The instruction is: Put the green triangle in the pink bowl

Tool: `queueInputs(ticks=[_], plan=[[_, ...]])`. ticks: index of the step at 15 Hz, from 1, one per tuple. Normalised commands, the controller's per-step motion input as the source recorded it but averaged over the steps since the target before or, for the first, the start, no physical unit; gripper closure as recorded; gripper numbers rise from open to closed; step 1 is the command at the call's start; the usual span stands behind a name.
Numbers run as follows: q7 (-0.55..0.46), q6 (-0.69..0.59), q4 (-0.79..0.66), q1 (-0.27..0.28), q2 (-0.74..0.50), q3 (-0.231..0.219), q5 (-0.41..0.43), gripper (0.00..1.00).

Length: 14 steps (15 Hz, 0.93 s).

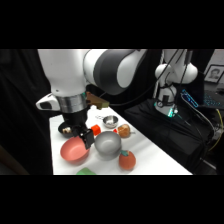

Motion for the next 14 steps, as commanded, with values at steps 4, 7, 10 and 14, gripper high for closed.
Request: queueInputs(ticks=[4, 7, 10, 14], plan=[[-0.14, -0.09, 0.55, 0.024, 0.42, 0.015, -0.079, 0.00], [-0.13, -0.10, 0.52, 0.027, 0.41, 0.028, -0.064, 0.00], [-0.12, -0.10, 0.53, 0.028, 0.42, 0.035, -0.055, 0.00], [-0.13, -0.12, 0.54, 0.006, 0.40, 0.031, -0.046, 0.00]])
